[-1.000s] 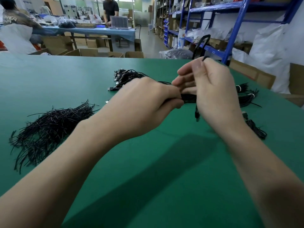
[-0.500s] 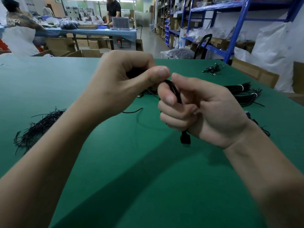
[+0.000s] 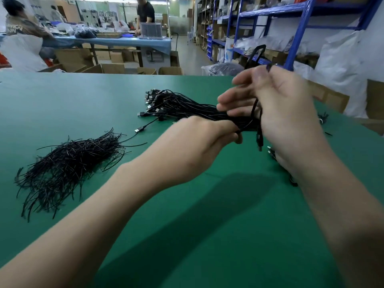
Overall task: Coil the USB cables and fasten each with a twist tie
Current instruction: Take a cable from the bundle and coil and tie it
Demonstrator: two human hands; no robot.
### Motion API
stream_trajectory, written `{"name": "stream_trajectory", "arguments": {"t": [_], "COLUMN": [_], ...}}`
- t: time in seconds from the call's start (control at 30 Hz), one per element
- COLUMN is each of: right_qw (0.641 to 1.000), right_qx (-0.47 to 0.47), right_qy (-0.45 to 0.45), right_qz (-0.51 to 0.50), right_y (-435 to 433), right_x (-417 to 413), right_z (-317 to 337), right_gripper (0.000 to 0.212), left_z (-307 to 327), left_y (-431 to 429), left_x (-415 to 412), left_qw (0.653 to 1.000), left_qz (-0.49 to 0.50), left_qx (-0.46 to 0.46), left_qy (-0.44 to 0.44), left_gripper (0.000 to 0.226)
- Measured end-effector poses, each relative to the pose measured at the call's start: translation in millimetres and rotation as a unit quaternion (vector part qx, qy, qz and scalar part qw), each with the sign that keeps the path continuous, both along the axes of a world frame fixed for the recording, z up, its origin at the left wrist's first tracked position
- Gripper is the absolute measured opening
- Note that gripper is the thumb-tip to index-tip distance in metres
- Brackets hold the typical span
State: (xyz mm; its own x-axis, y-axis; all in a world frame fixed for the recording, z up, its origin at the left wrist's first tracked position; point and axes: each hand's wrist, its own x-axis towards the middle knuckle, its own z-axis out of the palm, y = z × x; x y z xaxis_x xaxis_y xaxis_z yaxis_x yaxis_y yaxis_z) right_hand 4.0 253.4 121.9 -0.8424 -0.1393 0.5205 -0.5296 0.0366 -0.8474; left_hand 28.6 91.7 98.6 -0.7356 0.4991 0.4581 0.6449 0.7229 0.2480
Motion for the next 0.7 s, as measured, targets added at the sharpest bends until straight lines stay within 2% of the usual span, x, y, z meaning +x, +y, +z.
{"name": "stream_trajectory", "arguments": {"t": [0.1, 0.23, 0.33, 0.4, 0.53, 0.6, 0.7], "right_qw": [0.982, 0.960, 0.970, 0.954, 0.888, 0.866, 0.854], "right_qx": [0.163, 0.278, 0.196, 0.133, -0.012, -0.072, -0.152], "right_qy": [0.060, 0.038, -0.059, -0.140, -0.209, -0.208, -0.187], "right_qz": [-0.074, -0.002, 0.129, 0.227, 0.409, 0.449, 0.462], "right_y": [-1, -6, -11, -14, -18, -19, -21], "right_x": [-3, 1, 6, 11, 23, 27, 31], "right_z": [-8, -13, -12, -10, -5, -2, 4], "right_gripper": [0.032, 0.044, 0.065, 0.071, 0.047, 0.037, 0.034], "left_z": [18, 33, 40, 41, 30, 19, 0], "left_y": [-13, -32, -41, -46, -44, -36, -15], "left_x": [4, 4, 5, 6, -3, -7, -9], "left_qw": [0.998, 0.996, 0.994, 0.992, 0.973, 0.945, 0.893], "left_qz": [0.016, 0.017, 0.011, 0.005, -0.049, -0.083, -0.088], "left_qx": [-0.031, -0.002, 0.053, 0.092, 0.226, 0.316, 0.431], "left_qy": [0.047, 0.091, 0.090, 0.087, 0.020, -0.021, -0.095], "left_gripper": [0.035, 0.038, 0.042, 0.043, 0.050, 0.047, 0.036]}}
